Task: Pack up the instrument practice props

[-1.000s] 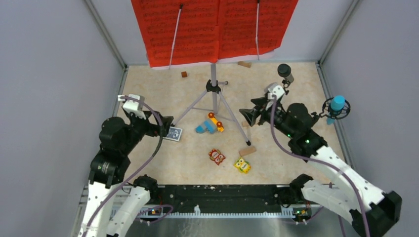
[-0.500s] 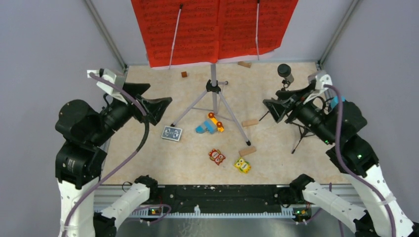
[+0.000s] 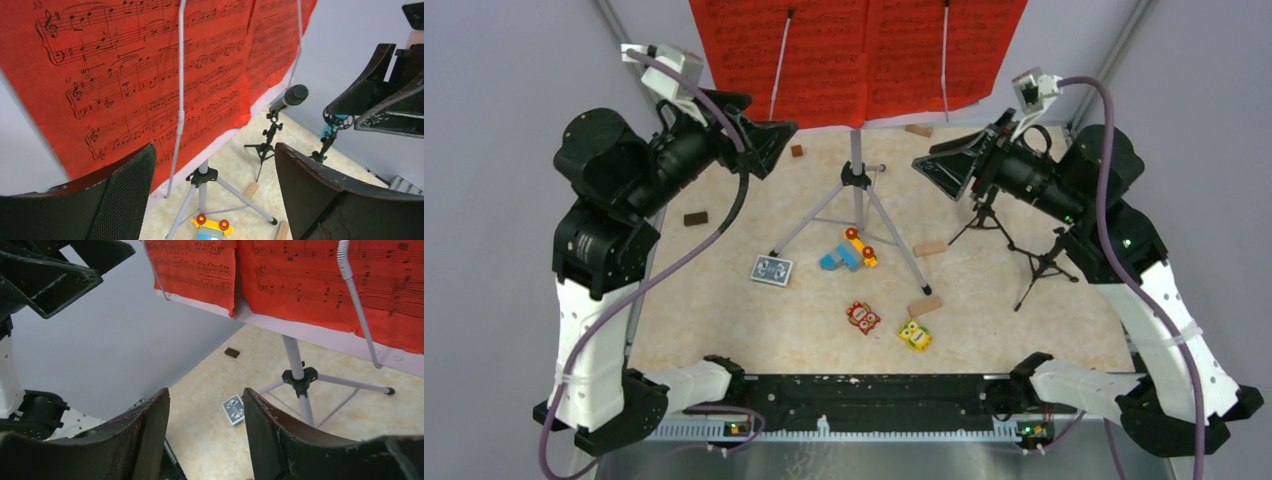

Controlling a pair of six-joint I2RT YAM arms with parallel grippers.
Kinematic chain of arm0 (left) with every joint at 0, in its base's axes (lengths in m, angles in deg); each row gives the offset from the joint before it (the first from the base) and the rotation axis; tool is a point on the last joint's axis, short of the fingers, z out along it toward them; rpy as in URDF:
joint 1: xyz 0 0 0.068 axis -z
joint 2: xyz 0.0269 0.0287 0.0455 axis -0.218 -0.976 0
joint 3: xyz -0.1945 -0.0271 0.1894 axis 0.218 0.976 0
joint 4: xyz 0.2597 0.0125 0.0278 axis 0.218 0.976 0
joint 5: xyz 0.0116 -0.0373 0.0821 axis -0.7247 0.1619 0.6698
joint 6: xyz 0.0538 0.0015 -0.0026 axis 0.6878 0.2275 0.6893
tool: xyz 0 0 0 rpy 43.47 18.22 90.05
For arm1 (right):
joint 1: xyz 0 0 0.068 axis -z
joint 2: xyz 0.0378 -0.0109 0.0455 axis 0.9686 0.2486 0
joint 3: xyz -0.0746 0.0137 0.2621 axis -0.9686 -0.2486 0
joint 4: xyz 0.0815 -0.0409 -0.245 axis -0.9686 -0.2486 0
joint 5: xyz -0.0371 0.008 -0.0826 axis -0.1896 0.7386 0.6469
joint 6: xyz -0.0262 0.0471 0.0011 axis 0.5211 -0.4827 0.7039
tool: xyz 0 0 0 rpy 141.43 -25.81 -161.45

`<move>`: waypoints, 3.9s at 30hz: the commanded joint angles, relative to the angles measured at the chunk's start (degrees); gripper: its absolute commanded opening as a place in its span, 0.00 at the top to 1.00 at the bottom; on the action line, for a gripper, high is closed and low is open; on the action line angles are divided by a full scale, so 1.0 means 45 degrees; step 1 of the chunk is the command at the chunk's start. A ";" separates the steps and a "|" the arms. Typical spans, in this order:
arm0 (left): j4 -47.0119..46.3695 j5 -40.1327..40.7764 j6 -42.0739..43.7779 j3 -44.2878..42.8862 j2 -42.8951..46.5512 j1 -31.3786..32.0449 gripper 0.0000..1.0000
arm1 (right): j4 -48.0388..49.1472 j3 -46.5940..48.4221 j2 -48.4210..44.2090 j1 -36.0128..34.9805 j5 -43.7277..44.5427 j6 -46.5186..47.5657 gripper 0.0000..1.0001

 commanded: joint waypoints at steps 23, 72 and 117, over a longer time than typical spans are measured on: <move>-0.1972 0.0701 0.0250 0.0063 -0.0098 0.0049 0.06 | 0.1123 0.3621 0.2794 -0.0698 0.1400 0.1193 0.45; -0.3504 0.0966 0.0131 0.1500 -0.0563 0.0054 0.17 | 0.3307 0.4635 0.6246 -0.0911 0.0334 -0.2745 0.49; -0.5255 0.1443 -0.0558 0.1681 -0.1249 0.0046 0.83 | 0.4260 0.5634 0.6920 -0.1169 -0.0481 -0.2359 0.82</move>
